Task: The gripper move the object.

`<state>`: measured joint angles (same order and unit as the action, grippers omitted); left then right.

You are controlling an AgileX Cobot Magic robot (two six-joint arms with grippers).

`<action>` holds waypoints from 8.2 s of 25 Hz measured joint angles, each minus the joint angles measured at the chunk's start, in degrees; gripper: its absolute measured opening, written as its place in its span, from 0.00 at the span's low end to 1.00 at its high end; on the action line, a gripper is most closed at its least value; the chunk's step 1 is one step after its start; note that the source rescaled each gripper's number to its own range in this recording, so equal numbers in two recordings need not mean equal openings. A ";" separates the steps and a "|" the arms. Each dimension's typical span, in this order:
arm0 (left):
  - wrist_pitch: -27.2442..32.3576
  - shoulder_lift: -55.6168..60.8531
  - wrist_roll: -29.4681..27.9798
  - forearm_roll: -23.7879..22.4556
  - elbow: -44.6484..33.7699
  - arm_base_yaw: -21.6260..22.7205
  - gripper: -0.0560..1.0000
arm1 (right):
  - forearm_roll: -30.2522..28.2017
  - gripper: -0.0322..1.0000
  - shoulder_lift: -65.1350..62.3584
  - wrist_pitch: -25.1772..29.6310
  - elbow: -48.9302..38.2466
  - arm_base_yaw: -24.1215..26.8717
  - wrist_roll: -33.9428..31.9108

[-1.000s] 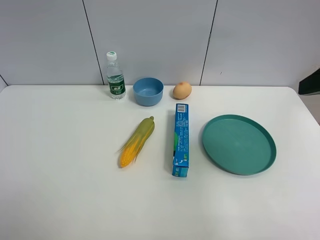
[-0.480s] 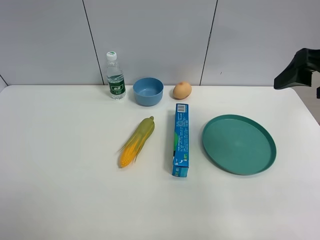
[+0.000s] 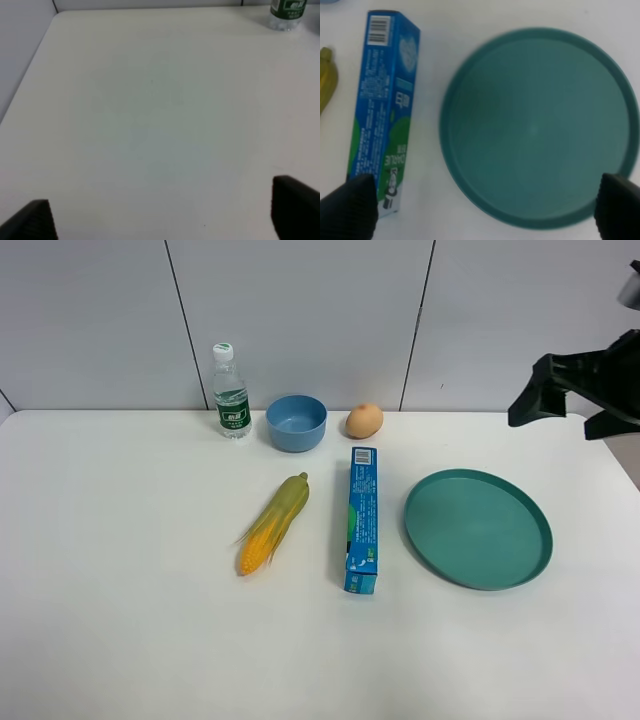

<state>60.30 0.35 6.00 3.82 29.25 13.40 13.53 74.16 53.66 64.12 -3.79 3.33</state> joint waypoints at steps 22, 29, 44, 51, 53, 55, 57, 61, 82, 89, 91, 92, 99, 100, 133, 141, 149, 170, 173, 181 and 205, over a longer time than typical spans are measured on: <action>0.00 0.00 0.00 0.00 0.00 0.00 1.00 | -6.68 0.92 19.56 -6.89 4.41 -24.05 -17.72; 0.00 0.00 0.00 0.00 0.00 0.00 1.00 | -7.16 0.92 26.60 -14.42 4.45 -28.44 -24.66; 0.00 0.00 0.00 0.00 0.00 0.00 1.00 | -8.22 0.92 36.30 -22.95 4.52 -28.83 -33.72; 0.00 0.00 0.00 0.00 0.00 0.00 1.00 | -8.11 0.90 40.07 -23.97 4.52 -28.83 -34.07; 0.00 0.00 0.00 0.00 0.00 0.00 1.00 | -8.11 0.87 40.51 -23.97 4.52 -28.83 -34.07; 0.00 0.00 0.00 0.00 0.00 0.00 1.00 | -8.11 0.82 40.65 -24.10 4.52 -28.83 -34.14; 0.00 0.00 0.00 0.00 0.00 0.00 1.00 | -8.11 0.72 40.72 -24.10 4.52 -28.83 -34.86; 0.00 0.00 0.00 0.00 0.00 0.00 1.00 | -8.17 0.38 40.82 -24.04 4.52 -28.83 -36.15; 0.00 0.00 0.00 0.00 0.00 0.00 1.00 | -11.25 0.03 30.63 -19.44 4.46 -28.83 -33.55; 0.00 0.00 0.00 0.00 0.00 0.00 1.00 | -11.53 0.03 21.24 -14.58 4.46 -28.83 -17.19; 0.00 0.00 0.00 0.00 0.00 0.00 1.00 | -9.83 0.03 19.93 -13.68 4.46 -28.83 -10.13; 0.00 0.00 0.00 0.00 0.00 0.00 1.00 | -8.46 0.03 19.61 -13.23 4.46 -28.83 -6.12; 0.00 0.00 0.00 0.00 0.00 0.00 1.00 | -0.10 0.03 19.53 -12.59 4.46 -28.83 23.23; 0.00 0.00 0.00 0.00 0.00 0.00 1.00 | 0.69 0.03 19.53 -12.47 4.46 -28.83 27.21; 0.00 0.00 0.00 0.00 0.00 0.00 1.00 | 9.80 0.03 32.32 -13.45 4.46 -47.35 54.87; 0.00 0.00 0.00 0.00 0.00 0.00 1.00 | 8.80 0.03 37.54 -15.41 4.46 -47.60 55.04; 0.00 0.00 0.00 0.00 0.00 0.00 1.00 | 6.90 0.03 39.99 -15.29 4.46 -47.71 55.98; 0.00 0.00 0.00 0.00 0.00 0.00 1.00 | 6.39 0.03 40.27 -15.82 4.46 -47.77 56.09; 0.00 0.00 0.00 0.00 0.00 0.00 1.00 | 7.64 0.03 40.27 -15.87 4.46 -47.77 55.99; 0.00 0.00 0.00 0.00 0.00 0.00 1.00 | 10.33 0.85 40.22 -16.31 4.51 -47.77 55.99; 0.00 0.00 0.00 0.00 0.00 0.00 1.00 | 7.06 0.94 2.06 -27.47 4.51 -47.77 30.61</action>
<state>60.30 0.35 6.00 3.82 29.25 13.40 20.59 76.23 26.20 68.64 -51.56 33.94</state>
